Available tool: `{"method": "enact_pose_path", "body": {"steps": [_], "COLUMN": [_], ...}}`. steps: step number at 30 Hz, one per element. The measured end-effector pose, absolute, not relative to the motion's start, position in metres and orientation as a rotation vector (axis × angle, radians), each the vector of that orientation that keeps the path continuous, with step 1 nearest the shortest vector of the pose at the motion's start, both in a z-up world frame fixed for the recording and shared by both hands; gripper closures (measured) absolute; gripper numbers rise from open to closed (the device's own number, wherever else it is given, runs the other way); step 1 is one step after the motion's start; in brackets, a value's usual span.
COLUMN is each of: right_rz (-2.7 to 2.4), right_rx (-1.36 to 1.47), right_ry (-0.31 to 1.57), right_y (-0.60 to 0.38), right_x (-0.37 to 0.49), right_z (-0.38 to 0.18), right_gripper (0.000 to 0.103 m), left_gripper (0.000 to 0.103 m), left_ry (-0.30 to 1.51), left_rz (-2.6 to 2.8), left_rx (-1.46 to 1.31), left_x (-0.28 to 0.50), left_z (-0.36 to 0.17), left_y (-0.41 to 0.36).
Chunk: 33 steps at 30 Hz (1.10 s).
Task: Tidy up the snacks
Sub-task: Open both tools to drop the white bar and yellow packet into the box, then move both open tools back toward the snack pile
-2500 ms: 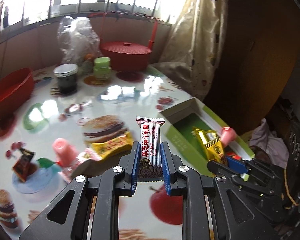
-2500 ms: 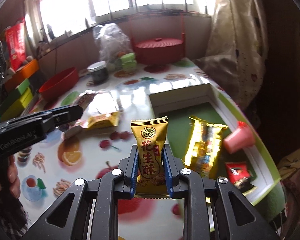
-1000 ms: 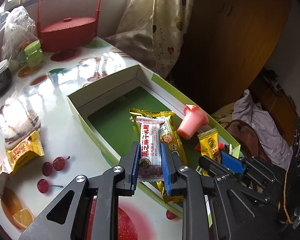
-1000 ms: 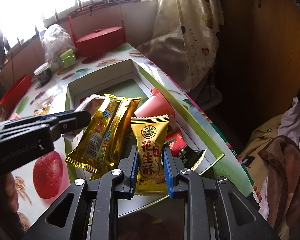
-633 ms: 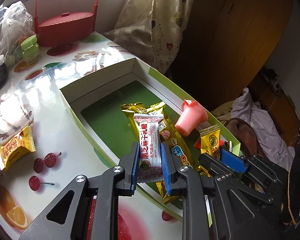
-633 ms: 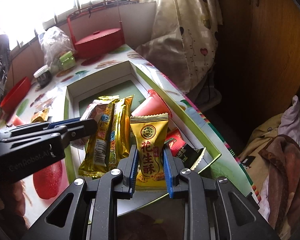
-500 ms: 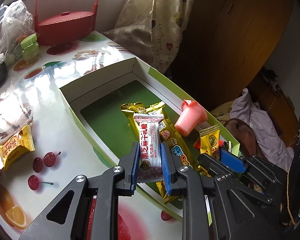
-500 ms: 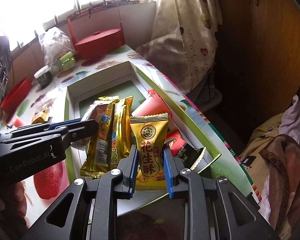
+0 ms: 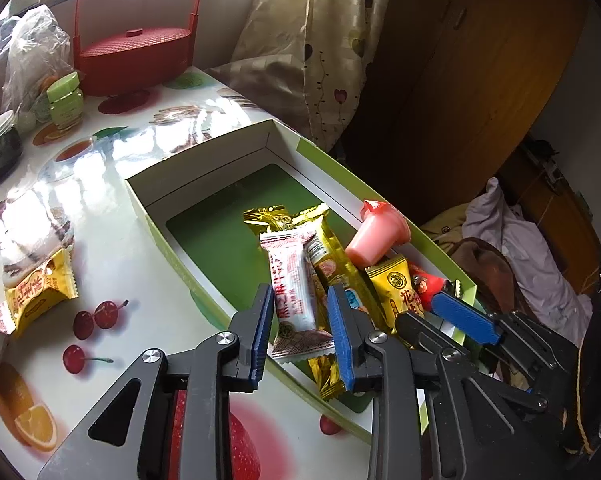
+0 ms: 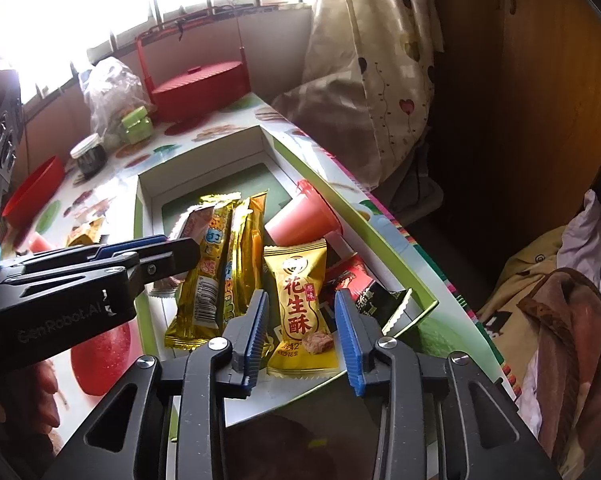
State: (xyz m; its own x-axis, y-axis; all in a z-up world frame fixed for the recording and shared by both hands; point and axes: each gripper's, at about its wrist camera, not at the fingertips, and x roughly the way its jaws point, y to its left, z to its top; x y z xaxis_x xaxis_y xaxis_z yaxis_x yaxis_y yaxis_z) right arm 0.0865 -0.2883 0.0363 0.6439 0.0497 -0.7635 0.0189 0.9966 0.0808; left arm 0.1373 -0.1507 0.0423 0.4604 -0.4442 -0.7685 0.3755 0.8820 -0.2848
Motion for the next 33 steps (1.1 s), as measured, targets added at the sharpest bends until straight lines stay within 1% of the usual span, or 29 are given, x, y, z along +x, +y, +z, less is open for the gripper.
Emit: {"method": "enact_pose_path", "body": {"steps": [2, 3, 16, 20, 26, 33], "right_rz": [0.017, 0.018, 0.034, 0.047, 0.067, 0.093], "right_rx": [0.084, 0.084, 0.069, 0.067, 0.075, 0.077], "right_ry": [0.867, 0.865, 0.828, 0.814, 0.802, 0.794], "right_y": [-0.288, -0.288, -0.273, -0.268, -0.261, -0.249], "right_x": [0.085, 0.083, 0.071, 0.067, 0.065, 0.065], "right_z": [0.038, 0.038, 0.052, 0.056, 0.060, 0.062], "right_gripper": [0.066, 0.066, 0.065, 0.064, 0.059, 0.059], "left_gripper": [0.059, 0.057, 0.057, 0.057, 0.057, 0.057], "left_ry": [0.954, 0.947, 0.901, 0.880, 0.861, 0.841], "left_rz": [-0.509, -0.508, -0.473, -0.452, -0.425, -0.402], "left_rx": [-0.088, -0.087, -0.076, -0.080, -0.090, -0.110], "left_x": [0.133, 0.132, 0.109, 0.102, 0.093, 0.085], "left_z": [0.046, 0.048, 0.066, 0.073, 0.079, 0.083], "left_y": [-0.148, -0.147, -0.128, -0.117, -0.101, -0.082]}}
